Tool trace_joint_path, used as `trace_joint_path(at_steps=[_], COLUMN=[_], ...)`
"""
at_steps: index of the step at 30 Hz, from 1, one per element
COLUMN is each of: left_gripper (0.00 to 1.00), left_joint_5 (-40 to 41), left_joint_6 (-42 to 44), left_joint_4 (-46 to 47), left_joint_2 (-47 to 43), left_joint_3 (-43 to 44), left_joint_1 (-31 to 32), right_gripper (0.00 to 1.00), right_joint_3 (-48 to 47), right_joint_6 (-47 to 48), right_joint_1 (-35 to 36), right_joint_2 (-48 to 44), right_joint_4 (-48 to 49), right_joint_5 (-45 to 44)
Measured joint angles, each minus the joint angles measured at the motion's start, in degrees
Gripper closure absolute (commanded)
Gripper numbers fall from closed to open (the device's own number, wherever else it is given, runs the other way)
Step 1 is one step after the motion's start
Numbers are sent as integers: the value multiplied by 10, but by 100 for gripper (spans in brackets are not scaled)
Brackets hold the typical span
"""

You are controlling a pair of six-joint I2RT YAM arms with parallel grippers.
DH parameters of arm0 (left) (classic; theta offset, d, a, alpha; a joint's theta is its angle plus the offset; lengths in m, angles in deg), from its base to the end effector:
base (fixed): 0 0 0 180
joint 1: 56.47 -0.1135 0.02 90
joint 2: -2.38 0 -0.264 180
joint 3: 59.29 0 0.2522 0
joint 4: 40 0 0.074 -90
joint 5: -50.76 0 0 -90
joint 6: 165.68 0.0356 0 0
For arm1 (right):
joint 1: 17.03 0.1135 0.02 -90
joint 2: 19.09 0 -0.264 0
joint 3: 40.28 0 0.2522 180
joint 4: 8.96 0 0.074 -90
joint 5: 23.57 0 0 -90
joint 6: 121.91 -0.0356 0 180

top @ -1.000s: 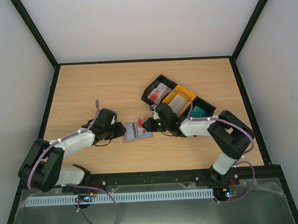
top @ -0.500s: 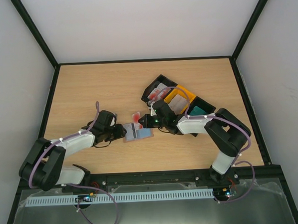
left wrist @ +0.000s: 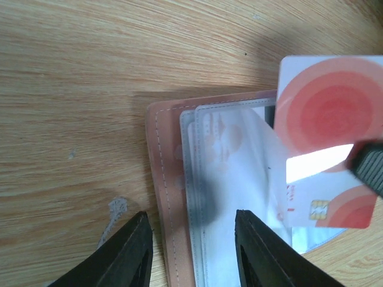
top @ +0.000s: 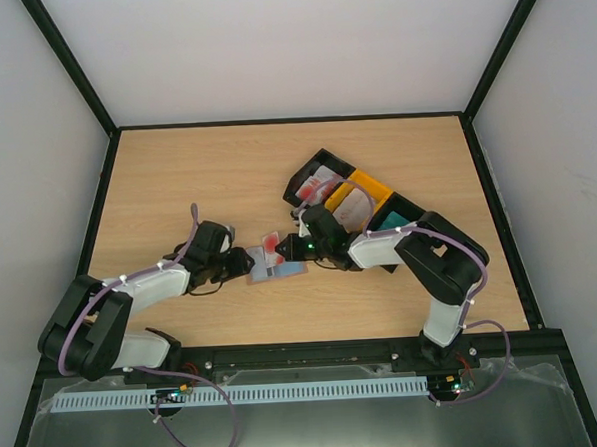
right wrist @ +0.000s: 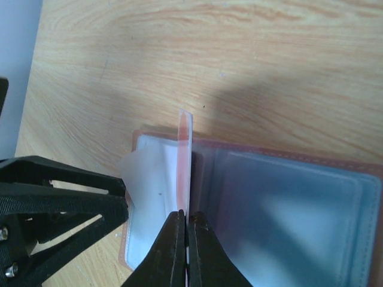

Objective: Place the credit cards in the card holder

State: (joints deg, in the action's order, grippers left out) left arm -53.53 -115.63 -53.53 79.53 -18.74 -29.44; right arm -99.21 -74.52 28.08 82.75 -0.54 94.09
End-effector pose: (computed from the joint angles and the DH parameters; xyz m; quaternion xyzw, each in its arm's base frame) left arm 0.2038 -0.1139 0.1372 -0.0628 0.9316 -0.2842 0.2176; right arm 0.2324 0.2567 0.1404 -0.1300 0.8567 0.4658 0.1795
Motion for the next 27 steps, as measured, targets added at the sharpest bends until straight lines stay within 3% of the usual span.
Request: trace_joint_path(at_steps=[7, 27], left_gripper=[66, 69], left_joint_5=[-8, -8], left_joint_6=[-6, -15], left_joint_4=[19, 42], left_joint_2=[2, 2], left_joint_3=[-8, -21], left_joint_1=[-1, -1], right_gripper=[98, 98], right_joint_3=[1, 21], right_joint_6=[-5, -51], right_joint_1=[9, 22], right_joint_2=[8, 47], right_joint_4=[0, 51], right_joint_5=[17, 44])
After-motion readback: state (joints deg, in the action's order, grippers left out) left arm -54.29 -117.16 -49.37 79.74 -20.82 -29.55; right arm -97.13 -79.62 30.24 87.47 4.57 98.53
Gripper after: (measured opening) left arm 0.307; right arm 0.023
